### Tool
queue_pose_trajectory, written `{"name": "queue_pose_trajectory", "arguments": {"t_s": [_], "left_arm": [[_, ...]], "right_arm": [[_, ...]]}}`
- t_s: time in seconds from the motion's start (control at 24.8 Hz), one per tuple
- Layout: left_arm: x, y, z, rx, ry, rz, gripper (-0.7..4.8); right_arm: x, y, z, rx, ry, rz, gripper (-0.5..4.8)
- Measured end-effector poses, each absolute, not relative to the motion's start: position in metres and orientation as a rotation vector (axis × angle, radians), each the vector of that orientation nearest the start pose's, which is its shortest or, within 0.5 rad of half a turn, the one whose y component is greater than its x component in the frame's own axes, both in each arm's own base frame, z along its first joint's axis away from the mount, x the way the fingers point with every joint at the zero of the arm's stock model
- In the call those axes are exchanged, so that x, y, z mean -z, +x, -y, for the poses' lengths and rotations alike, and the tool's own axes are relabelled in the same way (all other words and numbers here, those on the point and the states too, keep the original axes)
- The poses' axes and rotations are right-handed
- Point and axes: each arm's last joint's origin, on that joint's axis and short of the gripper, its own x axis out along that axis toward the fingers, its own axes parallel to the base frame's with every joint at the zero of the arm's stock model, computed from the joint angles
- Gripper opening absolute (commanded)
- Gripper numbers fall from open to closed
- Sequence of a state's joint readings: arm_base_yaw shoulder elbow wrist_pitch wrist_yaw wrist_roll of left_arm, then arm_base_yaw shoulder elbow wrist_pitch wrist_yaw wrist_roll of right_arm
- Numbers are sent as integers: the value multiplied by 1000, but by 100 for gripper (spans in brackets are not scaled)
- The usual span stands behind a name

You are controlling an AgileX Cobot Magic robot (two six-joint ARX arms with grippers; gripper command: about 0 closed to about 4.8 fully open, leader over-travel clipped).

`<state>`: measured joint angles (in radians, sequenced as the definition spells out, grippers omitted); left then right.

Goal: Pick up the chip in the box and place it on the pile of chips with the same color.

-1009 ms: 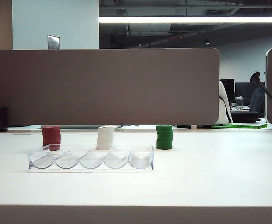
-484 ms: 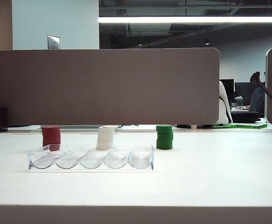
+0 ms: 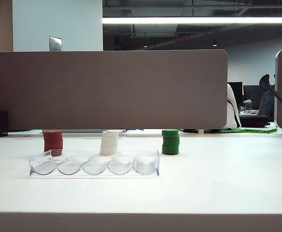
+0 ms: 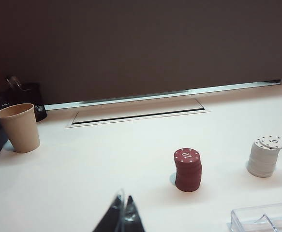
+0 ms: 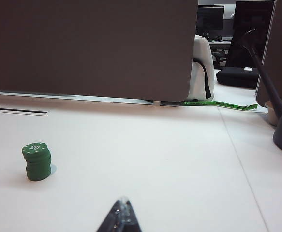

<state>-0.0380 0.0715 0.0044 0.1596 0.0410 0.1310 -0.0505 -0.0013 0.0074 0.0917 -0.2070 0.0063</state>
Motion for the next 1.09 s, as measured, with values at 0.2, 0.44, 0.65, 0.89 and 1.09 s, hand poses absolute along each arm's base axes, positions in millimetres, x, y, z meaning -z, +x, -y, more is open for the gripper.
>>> {"name": "queue_pose_trajectory", "arguments": {"t_s": [0.2,0.44,0.65,0.89,1.09], "left_arm": [[-175,101,6,92,132,99,-6],[-174,101,6,118,133,88,-6],[-172,101,6,119,132,77,-6],[-172,101,6,119,133,77,-6],[-172,101,6,119,133,77,-6]], "right_arm": [[-175,96,-1,-155,-7,99,-5],[-174,96,-1,-152,-6,93,-5],[-174,96,-1,-152,-6,93,-5],[-174,96,-1,-152,-6,93,-5],[-174,96,-1,-152,-6,93,-5]]}}
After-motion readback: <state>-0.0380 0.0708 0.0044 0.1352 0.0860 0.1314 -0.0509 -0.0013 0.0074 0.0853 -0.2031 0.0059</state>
